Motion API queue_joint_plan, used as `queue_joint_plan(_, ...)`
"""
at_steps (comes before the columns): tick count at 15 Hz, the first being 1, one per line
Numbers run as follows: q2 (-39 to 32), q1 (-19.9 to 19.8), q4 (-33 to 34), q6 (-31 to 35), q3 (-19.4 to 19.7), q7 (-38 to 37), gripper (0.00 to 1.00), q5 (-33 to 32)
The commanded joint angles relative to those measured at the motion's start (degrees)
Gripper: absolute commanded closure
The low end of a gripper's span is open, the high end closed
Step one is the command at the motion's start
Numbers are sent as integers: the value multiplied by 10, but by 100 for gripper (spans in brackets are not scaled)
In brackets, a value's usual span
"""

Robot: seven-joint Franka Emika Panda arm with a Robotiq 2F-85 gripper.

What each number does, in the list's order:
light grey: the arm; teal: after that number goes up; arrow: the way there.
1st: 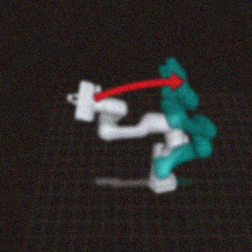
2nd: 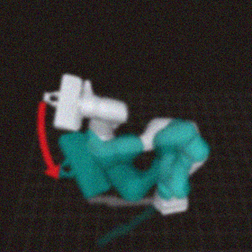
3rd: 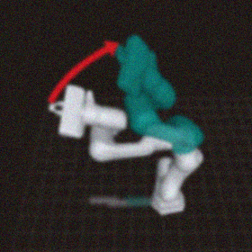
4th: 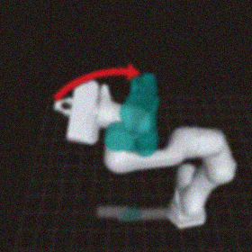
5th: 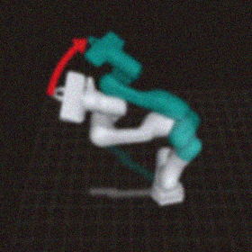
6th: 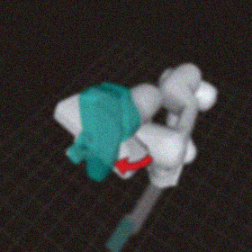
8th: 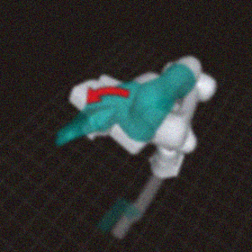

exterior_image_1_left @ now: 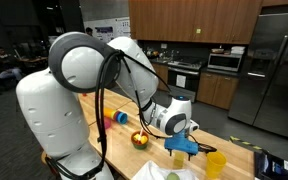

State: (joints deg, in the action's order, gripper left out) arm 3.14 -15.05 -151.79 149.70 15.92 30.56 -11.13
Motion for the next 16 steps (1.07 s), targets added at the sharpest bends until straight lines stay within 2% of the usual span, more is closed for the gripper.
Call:
queue_joint_plan(1,1,1,0,-1,1,-1,0,-1)
queue_joint_plan(3,2,1,-1,-1,1,-2,0,-1)
queue_joint_plan(6,-2,-8,-11,4,-1,-41,0,-89)
queue_joint_plan(10,-1,-13,-25,-4,2,-100,0,-174)
queue_joint_plan(12,-2,-12,-32,-11,2,-105,0,-175)
queue_joint_plan(14,-6,-1,-40,-38,0,-32,0,-99)
queue_joint_plan(16,-14,1,-42,-60,0,-20,0,-65)
